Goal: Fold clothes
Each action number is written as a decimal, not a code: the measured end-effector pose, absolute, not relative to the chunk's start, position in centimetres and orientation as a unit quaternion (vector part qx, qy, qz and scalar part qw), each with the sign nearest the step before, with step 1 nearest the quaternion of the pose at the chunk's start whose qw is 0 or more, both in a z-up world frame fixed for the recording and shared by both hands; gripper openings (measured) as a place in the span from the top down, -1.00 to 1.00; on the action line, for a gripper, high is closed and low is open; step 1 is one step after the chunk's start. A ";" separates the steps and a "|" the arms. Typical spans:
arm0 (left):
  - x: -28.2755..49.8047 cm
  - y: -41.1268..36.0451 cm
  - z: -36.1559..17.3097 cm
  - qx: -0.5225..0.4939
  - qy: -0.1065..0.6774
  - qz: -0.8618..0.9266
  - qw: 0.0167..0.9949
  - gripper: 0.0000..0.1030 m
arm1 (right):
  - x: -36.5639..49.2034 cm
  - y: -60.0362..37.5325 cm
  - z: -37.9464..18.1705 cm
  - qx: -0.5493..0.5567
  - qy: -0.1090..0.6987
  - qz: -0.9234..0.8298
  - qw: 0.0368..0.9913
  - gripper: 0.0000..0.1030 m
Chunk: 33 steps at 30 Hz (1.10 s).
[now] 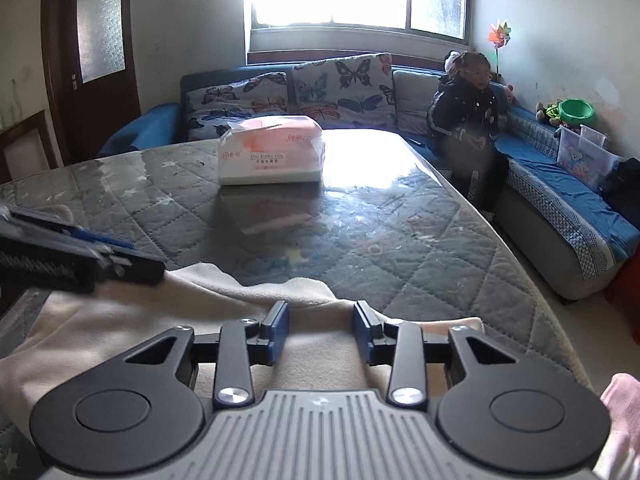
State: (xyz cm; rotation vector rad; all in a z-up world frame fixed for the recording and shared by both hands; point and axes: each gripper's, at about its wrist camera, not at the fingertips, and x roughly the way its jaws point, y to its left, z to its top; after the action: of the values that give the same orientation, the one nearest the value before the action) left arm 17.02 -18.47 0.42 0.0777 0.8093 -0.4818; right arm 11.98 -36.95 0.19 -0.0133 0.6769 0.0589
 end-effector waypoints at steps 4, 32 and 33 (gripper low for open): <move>17.1 -18.9 -0.1 0.047 0.391 -0.228 0.890 0.16 | 10.6 -36.8 1.1 -0.012 0.329 0.040 0.944 0.14; 4.3 -14.1 0.1 0.064 0.344 -0.222 0.910 0.14 | -0.3 -33.6 0.3 -0.030 0.305 0.059 0.950 -0.15; 4.3 -13.7 -0.1 0.060 0.348 -0.218 0.910 0.14 | -0.4 -33.8 0.5 -0.029 0.303 0.058 0.951 -0.15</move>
State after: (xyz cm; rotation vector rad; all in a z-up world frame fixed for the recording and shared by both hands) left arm 4.32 -13.70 -0.10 0.1230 0.7168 -0.4487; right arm -0.43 -33.78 0.46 -0.0584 0.6169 0.1184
